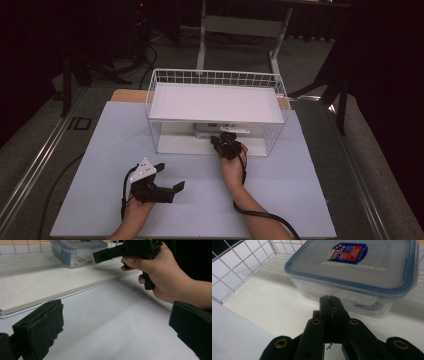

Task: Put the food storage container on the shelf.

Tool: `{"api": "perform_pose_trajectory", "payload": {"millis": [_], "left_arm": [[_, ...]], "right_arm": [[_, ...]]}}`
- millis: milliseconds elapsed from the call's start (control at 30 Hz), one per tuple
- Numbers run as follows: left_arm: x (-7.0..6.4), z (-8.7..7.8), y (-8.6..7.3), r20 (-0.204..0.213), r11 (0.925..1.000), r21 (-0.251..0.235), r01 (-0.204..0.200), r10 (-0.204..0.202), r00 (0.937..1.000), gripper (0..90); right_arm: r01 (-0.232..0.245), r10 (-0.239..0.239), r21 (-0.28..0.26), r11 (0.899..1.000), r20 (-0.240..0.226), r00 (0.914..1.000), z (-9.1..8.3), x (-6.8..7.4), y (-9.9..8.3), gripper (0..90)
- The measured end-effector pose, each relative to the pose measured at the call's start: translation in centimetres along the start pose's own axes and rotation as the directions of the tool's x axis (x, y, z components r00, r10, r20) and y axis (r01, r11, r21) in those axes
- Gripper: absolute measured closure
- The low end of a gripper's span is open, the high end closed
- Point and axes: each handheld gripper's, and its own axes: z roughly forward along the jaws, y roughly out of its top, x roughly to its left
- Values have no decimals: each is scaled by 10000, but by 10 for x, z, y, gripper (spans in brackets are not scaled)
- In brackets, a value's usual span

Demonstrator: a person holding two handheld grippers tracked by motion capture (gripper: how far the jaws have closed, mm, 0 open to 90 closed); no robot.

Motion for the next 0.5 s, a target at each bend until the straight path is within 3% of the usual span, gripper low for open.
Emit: {"api": "perform_pose_trajectory", "payload": {"millis": [100,267,500], "left_arm": [[0,1,0,48,10000,-12,8,-8,10000,5],[-1,-1,2,-27,9988,-185,-449,449,9990,5],[2,-4,4,27,9987,-251,-444,445,9990,5]], "right_arm": [[-89,90,43,10000,-36,10000,-2,3,-1,899],[482,-483,-98,9988,-169,9987,-2,8,-5,871],[1084,-1093,-292,9937,-293,9936,-18,19,-9,787]]}}
